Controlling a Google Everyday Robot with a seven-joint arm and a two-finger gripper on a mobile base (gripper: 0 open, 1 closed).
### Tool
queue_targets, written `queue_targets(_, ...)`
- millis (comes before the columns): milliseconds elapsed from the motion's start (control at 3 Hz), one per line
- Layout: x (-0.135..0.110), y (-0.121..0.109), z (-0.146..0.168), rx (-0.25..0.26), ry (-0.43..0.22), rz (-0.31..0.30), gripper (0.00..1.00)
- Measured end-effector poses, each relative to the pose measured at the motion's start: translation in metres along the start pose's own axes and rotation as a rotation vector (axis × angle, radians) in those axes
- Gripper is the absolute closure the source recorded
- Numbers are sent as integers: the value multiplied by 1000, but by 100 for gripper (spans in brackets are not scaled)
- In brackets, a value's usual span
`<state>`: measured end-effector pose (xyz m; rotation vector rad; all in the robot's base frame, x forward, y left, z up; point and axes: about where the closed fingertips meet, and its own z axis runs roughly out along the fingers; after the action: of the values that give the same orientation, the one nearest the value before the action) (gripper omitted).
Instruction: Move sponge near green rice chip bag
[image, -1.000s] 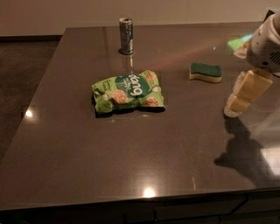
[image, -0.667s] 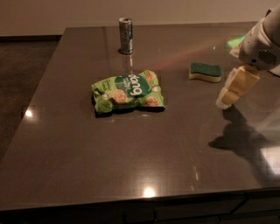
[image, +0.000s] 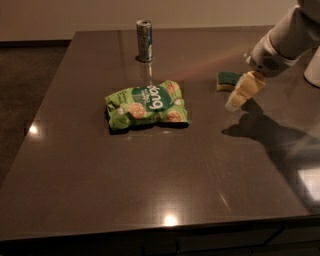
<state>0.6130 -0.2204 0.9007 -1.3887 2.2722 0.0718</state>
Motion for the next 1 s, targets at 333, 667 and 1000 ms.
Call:
queue_targets(333, -5, -25, 33, -18, 0, 58, 0)
queue_targets(667, -5, -45, 60, -47, 8, 124, 0)
queue_targets(1000, -2, -62, 77, -65, 13, 185, 0)
